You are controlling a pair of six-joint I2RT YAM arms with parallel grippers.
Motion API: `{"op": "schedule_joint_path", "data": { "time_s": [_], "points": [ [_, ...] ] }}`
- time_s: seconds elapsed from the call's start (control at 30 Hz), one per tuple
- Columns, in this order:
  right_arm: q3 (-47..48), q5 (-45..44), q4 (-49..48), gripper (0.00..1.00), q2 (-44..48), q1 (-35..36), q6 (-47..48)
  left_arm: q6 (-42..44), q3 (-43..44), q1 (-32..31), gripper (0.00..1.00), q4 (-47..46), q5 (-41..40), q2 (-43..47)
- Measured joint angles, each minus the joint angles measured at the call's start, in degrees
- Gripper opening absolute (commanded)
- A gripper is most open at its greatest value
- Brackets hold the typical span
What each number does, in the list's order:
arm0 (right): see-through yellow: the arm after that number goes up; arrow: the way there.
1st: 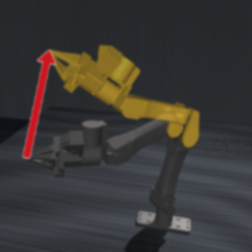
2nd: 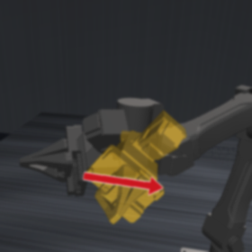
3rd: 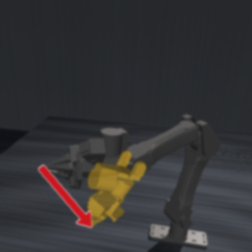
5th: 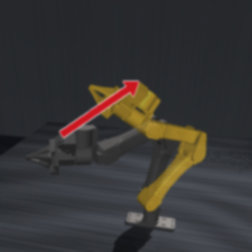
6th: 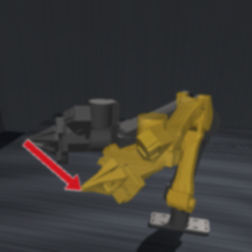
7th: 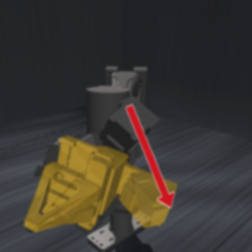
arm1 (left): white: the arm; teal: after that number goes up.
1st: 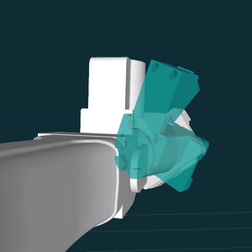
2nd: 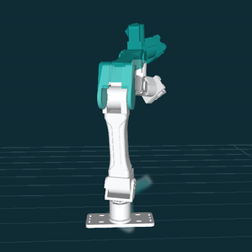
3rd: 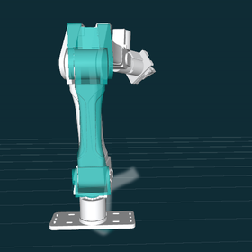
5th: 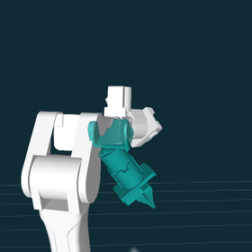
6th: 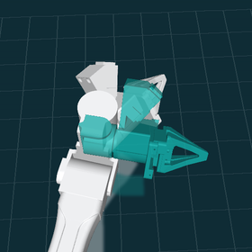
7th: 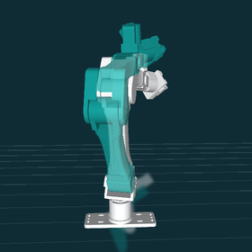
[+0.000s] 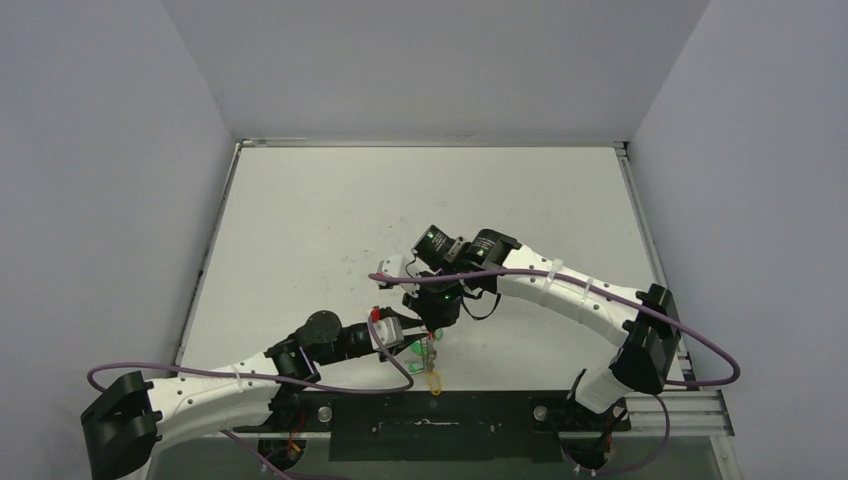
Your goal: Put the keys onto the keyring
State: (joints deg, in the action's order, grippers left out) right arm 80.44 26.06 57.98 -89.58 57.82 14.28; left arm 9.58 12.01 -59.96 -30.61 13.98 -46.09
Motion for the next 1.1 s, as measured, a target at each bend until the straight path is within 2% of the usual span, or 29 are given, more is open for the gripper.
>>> {"op": "schedule_joint_path", "data": {
  "time_s": [0.33, 0.57, 0.7, 0.77, 0.83, 0.97, 1.1],
  "points": [
    [0.2, -0.8, 0.5, 0.0, 0.0, 0.8, -0.1, -0.3, 0.0, 0.0, 0.0, 0.7, 0.0, 0.8],
    [0.4, -2.6, 1.6, 0.01, 0.0, 1.4, -0.1, -0.4, 1.3, 0.0, 0.0, 0.9, 0.4, -1.6],
    [1.0, -3.3, 2.0, 0.2, 0.0, 1.5, -0.1, -0.4, 1.5, 0.0, 0.0, 0.7, 0.5, -1.7],
    [1.0, -3.3, 1.7, 0.36, 0.0, 1.5, -0.2, -0.6, 1.4, 0.0, 0.0, 0.5, 0.4, -1.5],
    [1.0, -2.8, 0.6, 0.44, 0.5, 1.4, -0.4, -1.0, 0.9, 0.0, 0.0, -0.4, 0.3, -1.2],
    [-1.9, 0.3, -5.7, 0.46, 5.2, -0.1, -0.3, -2.4, -2.4, 0.0, 0.0, -4.9, 0.2, 0.0],
    [-8.1, 7.8, -13.0, 0.43, 13.2, -5.3, 0.0, -3.5, -5.5, 0.0, 0.0, -10.0, 0.2, 0.9]
  ]
}}
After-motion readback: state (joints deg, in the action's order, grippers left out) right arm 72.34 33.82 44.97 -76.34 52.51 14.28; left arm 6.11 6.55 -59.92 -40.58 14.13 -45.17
